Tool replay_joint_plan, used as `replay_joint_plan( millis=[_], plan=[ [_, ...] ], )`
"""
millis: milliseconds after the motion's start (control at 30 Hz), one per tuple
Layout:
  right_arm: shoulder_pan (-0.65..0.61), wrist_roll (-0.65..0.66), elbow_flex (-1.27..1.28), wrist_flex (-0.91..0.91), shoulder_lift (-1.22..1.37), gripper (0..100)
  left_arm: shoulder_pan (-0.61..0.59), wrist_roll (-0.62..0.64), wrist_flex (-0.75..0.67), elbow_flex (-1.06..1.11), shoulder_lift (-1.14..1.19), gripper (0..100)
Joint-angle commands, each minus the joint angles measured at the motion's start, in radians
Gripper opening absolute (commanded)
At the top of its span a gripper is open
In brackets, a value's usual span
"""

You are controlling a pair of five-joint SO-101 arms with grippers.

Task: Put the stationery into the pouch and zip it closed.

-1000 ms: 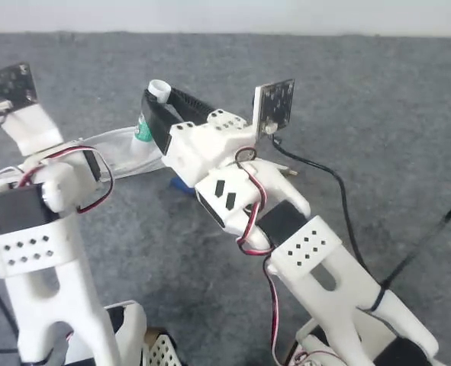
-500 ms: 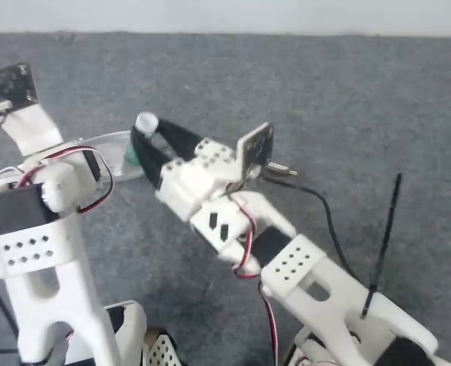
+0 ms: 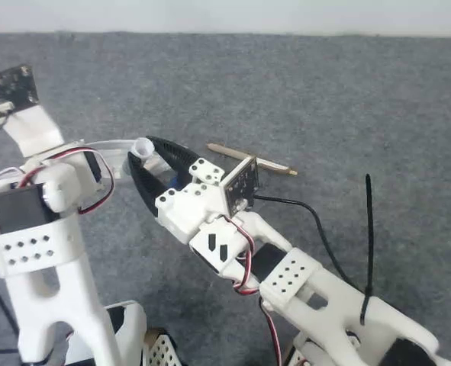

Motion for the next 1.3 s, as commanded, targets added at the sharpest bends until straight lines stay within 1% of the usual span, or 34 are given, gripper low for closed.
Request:
replay_joint_plan(
  millis=[0, 167, 267, 500, 633, 700, 867, 1000, 1067, 1133, 1267],
  plan=[
    [-0.01, 0.011, -0.003, 0.022, -0.033, 20.8, 0.0, 0.014, -0.018, -0.022, -0.003, 1],
    [-0.01, 0.012, -0.003, 0.022, -0.033, 17.5, 0.0, 0.014, -0.018, -0.022, -0.003, 1],
    [-0.008, 0.014, -0.005, 0.022, -0.035, 17.4, 0.0, 0.014, -0.018, -0.022, -0.003, 1],
    [-0.01, 0.176, -0.005, 0.022, -0.035, 17.3, 0.0, 0.014, -0.017, -0.022, -0.003, 1],
    [-0.01, 0.207, -0.006, 0.024, -0.035, 17.3, -0.002, 0.012, -0.017, -0.022, -0.003, 1],
    [-0.01, 0.227, -0.006, 0.024, -0.035, 17.3, -0.038, 0.014, -0.017, -0.024, -0.005, 1],
    [-0.01, 0.259, -0.006, 0.024, -0.035, 17.3, -0.193, 0.018, -0.032, -0.025, -0.005, 1],
    [-0.008, 0.321, -0.006, 0.025, -0.041, 17.3, -0.281, 0.018, -0.048, -0.024, -0.005, 1],
    [-0.007, 0.325, -0.006, 0.068, -0.065, 17.3, -0.302, 0.018, -0.048, -0.024, -0.005, 1],
    [-0.008, 0.322, -0.02, 0.16, -0.11, 17.3, -0.313, 0.018, -0.048, -0.024, -0.005, 1],
    [-0.004, 0.321, -0.095, 0.435, -0.196, 17.3, -0.319, 0.018, -0.048, -0.022, -0.005, 1]
  ],
)
